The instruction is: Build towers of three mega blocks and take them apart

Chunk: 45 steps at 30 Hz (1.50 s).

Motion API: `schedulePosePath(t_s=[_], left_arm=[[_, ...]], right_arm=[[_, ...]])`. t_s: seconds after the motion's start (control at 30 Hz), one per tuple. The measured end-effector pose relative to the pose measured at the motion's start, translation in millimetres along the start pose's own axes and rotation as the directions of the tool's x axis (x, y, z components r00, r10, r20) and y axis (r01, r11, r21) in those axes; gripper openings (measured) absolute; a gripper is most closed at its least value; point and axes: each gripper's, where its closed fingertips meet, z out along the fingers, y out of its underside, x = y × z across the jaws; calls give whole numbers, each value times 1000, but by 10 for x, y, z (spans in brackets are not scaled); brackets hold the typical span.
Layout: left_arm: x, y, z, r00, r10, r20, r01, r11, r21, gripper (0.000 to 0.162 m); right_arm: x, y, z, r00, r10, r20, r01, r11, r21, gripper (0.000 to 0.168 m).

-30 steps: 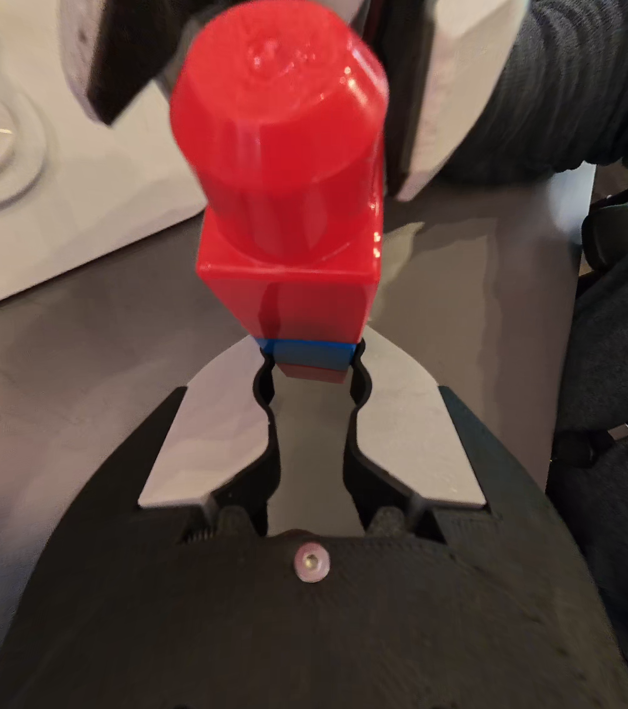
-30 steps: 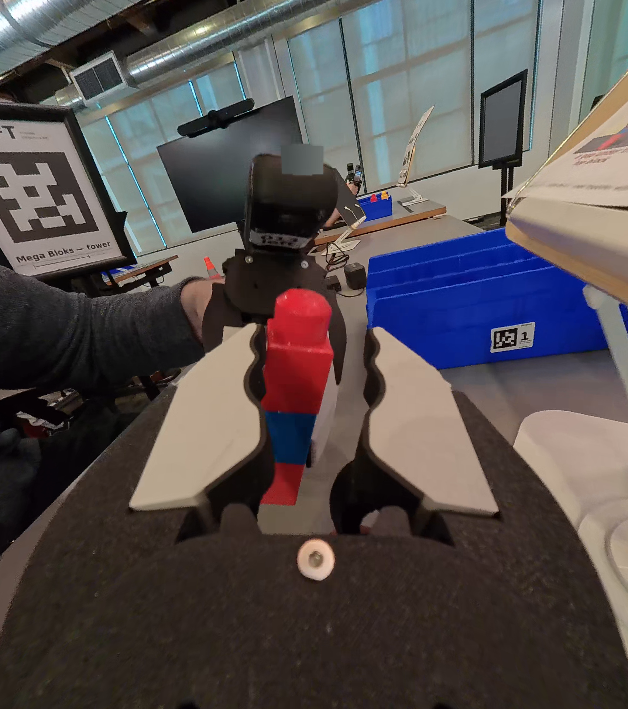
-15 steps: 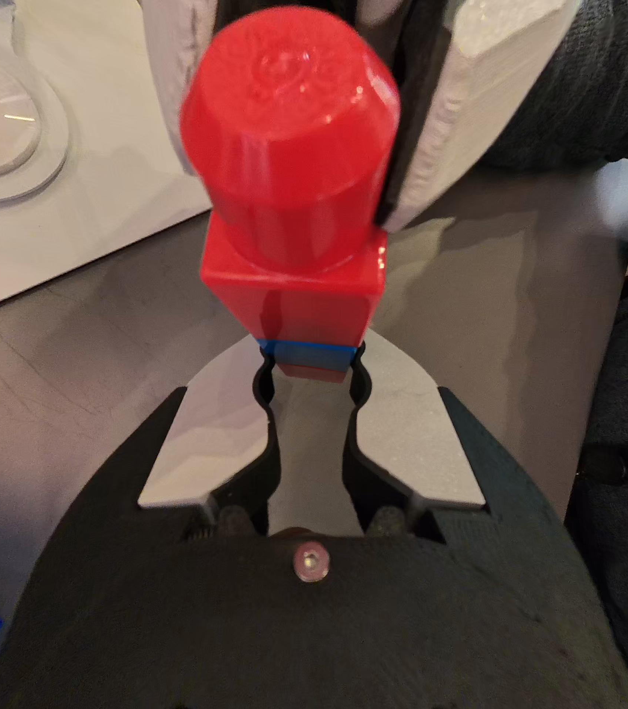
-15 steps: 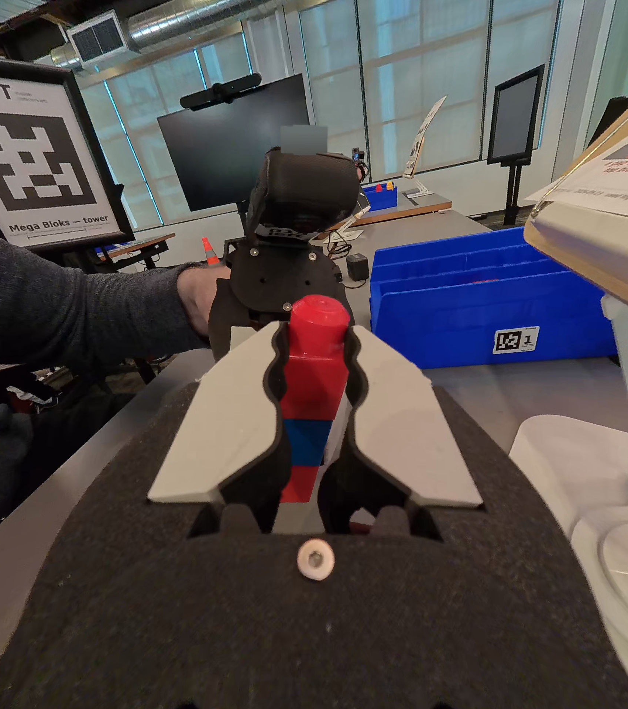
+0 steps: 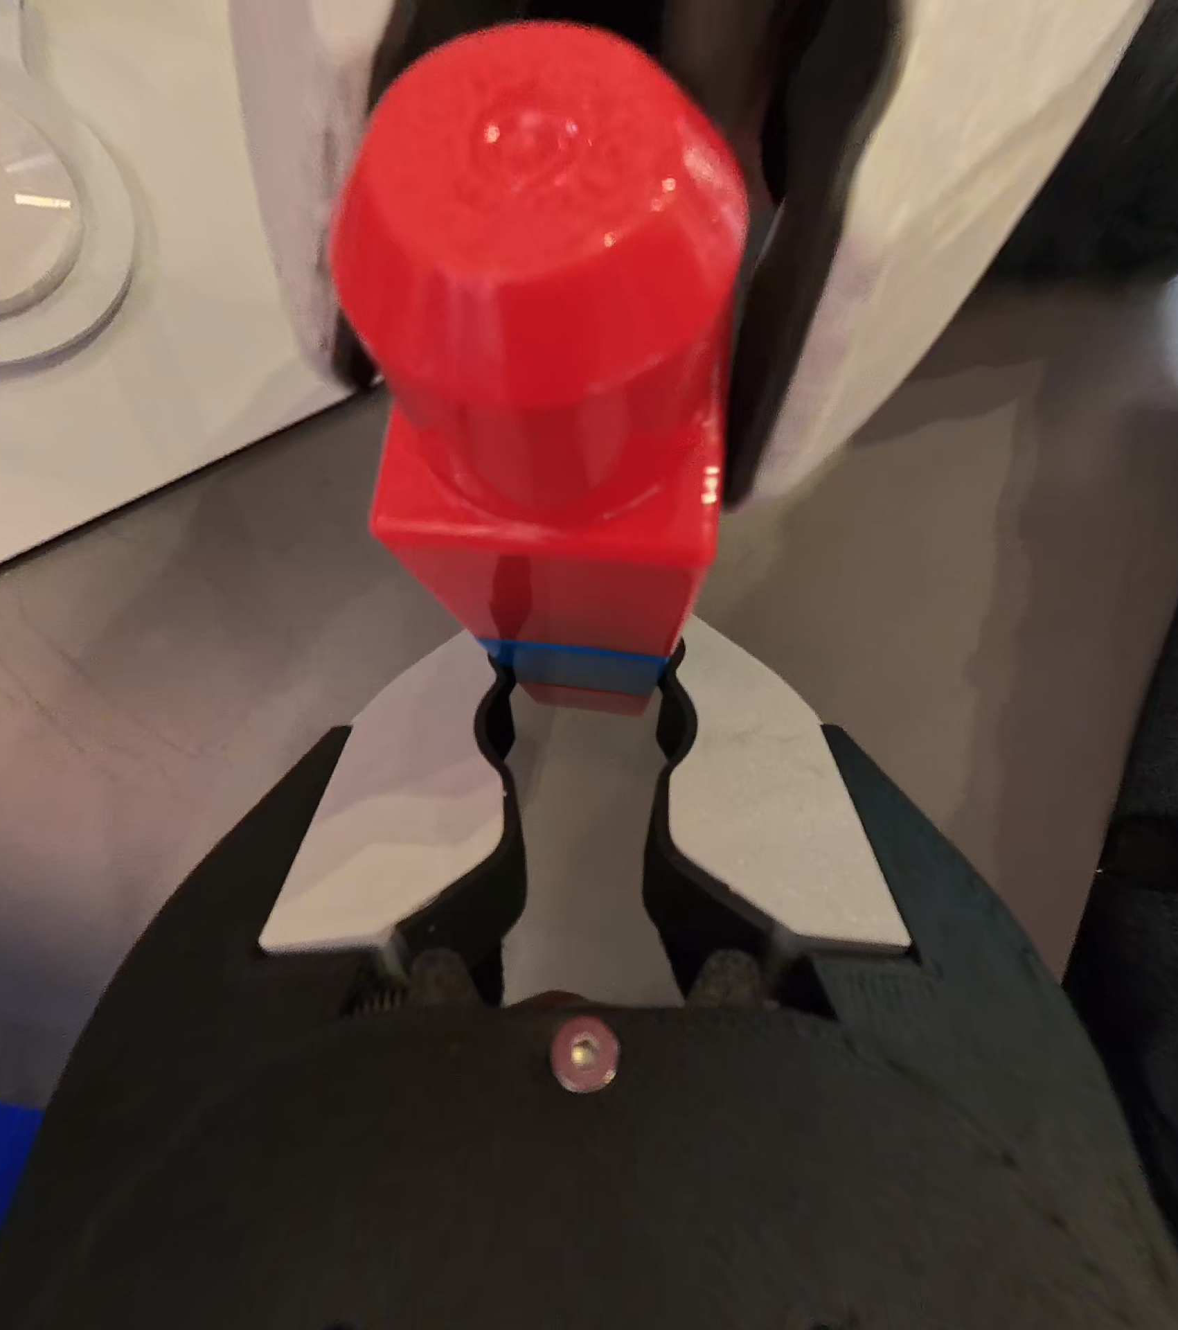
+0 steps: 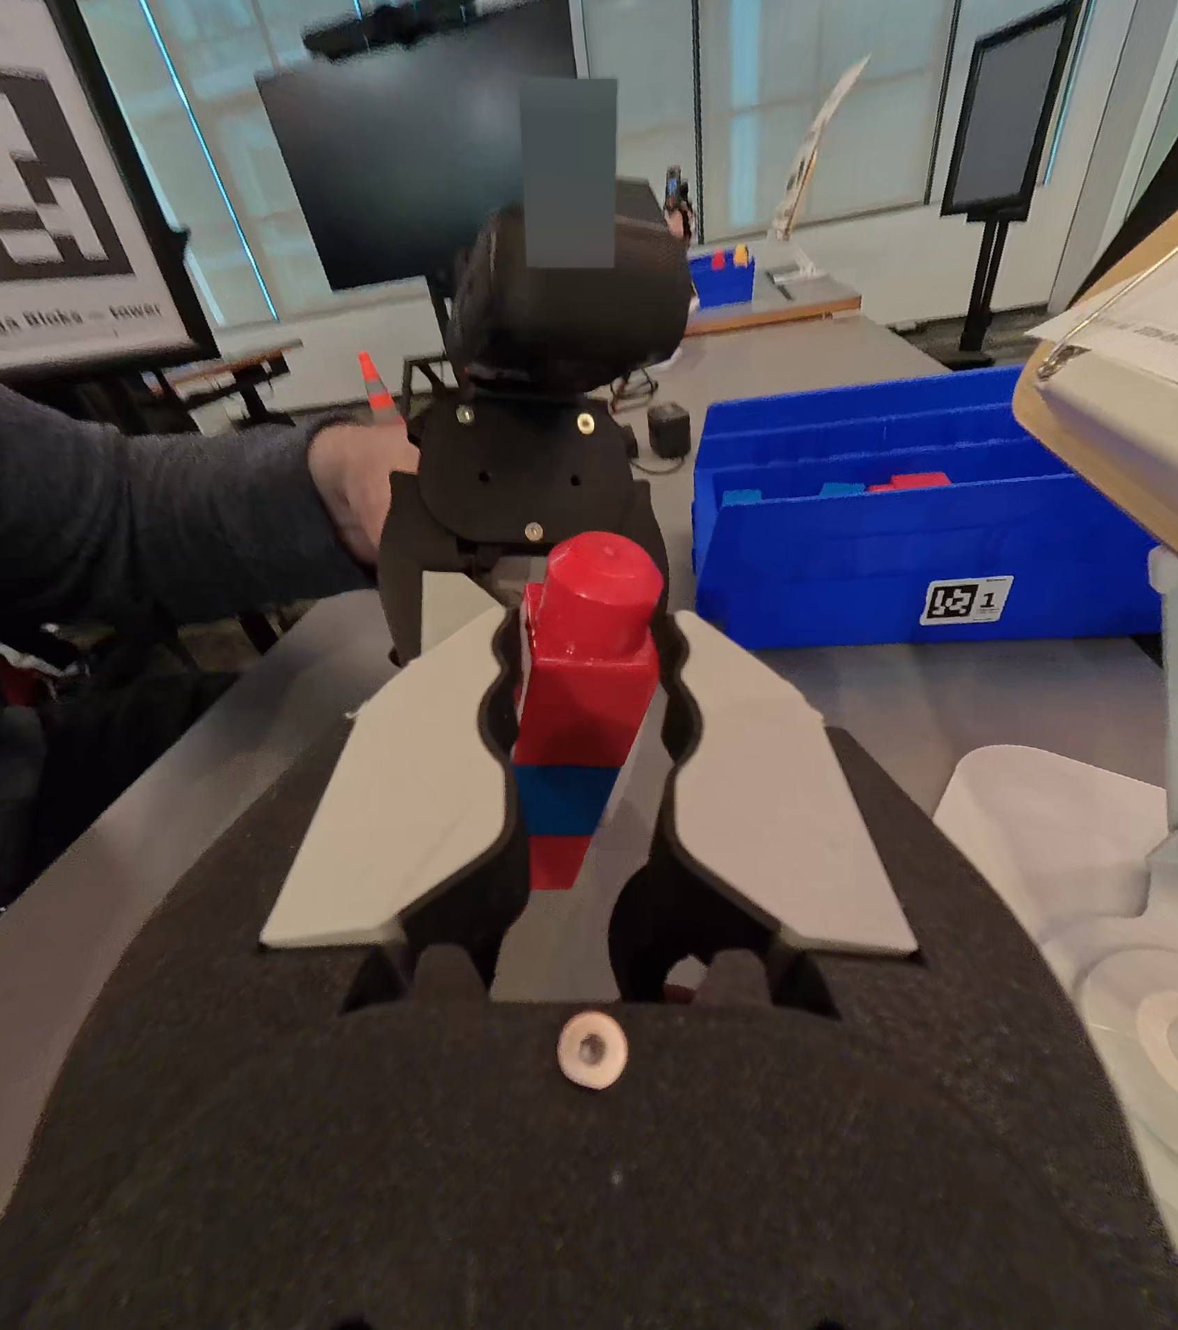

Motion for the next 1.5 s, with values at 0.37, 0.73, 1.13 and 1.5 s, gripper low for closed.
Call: schedulePosePath(t_s=[0.37,0.73,1.13,1.5], left_arm=[[114,-197,-73,997,80,-11,-79,995,65,44],[103,-523,-425,997,78,-18,-65,924,377,38],[106,-649,-120,997,78,-13,-65,907,416,34],[11,-711,-5,998,60,27,-66,883,465,31]], right_arm=[[-113,-74,-110,998,-59,-17,55,985,-163,36],[-93,-629,-1516,921,-88,-379,56,994,-93,36],[374,-586,-3710,514,-86,-854,17,996,-90,36],[928,243,-3951,406,-97,-908,-132,978,-164,37]])
